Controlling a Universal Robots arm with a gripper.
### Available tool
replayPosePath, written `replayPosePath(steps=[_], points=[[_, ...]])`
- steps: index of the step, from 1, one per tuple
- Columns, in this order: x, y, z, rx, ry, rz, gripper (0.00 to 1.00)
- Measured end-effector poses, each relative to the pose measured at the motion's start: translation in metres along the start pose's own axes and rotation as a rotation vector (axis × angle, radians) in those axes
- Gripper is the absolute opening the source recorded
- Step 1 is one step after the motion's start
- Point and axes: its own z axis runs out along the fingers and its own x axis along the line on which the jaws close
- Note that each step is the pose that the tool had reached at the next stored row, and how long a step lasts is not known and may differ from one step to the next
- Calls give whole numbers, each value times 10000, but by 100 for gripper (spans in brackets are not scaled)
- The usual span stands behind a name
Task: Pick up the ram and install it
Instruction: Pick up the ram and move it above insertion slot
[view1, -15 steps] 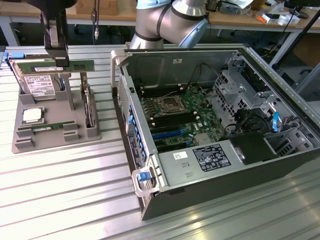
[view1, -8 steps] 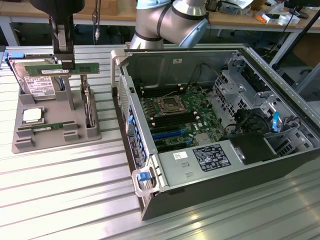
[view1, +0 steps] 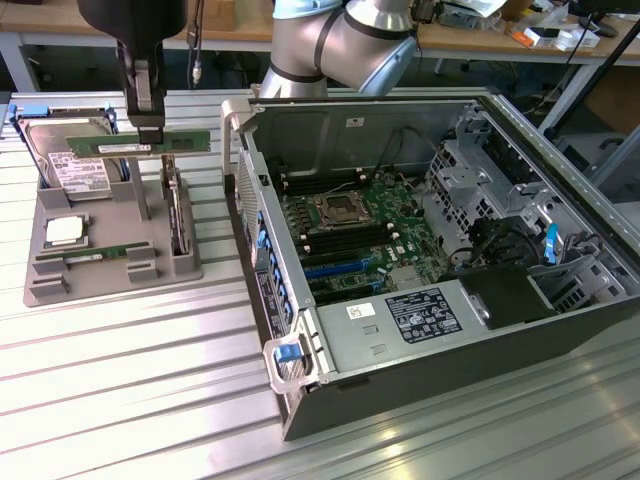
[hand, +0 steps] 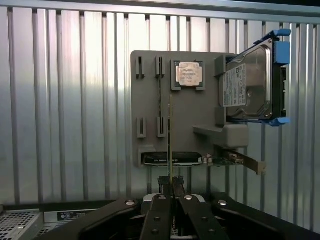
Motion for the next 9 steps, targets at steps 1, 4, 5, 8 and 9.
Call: replayPosePath(steps=[1, 4, 5, 8, 9], points=[[1, -7, 4, 0, 0, 0, 12], [3, -39, 20, 1, 0, 0, 12], [4, -60, 31, 0, 0, -1, 12], [7, -111, 57, 0, 0, 0, 12], [8, -125, 65, 0, 0, -1, 12]])
